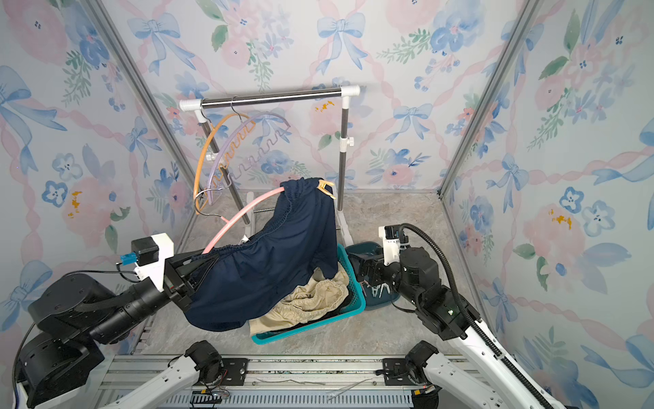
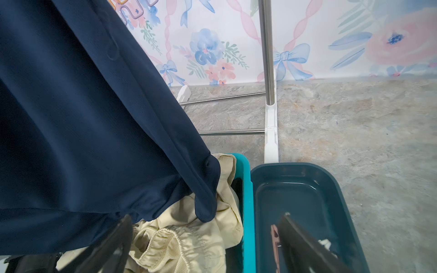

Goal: Remove the clothespins securing shorts to the hanger
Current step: Adjust the shorts in the basket.

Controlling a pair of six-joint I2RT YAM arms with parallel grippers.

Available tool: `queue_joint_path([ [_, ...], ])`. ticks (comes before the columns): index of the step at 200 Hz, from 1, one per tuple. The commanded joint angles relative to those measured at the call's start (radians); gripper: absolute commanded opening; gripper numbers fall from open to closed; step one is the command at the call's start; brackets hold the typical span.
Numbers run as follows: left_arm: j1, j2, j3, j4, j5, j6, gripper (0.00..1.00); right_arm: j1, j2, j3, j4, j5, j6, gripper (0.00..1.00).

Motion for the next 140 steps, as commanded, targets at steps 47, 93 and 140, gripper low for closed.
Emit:
queue_joint_path([
  [47, -0.004, 0.085, -0.083, 0.116, 0.002, 0.012, 0.0, -0.014, -0.107, -0.019, 0.019, 0.02, -0.139, 0.97],
  [93, -0.004, 0.036, -0.171, 0.13, 0.04, 0.034, 0.0, -0.013, -0.098, -0.014, 0.037, 0.008, -0.197, 0.97],
  [140, -0.004, -0.051, -0.252, 0.146, 0.068, 0.1, 0.0, -0.013, -0.082, -0.018, 0.064, 0.011, -0.234, 0.97],
])
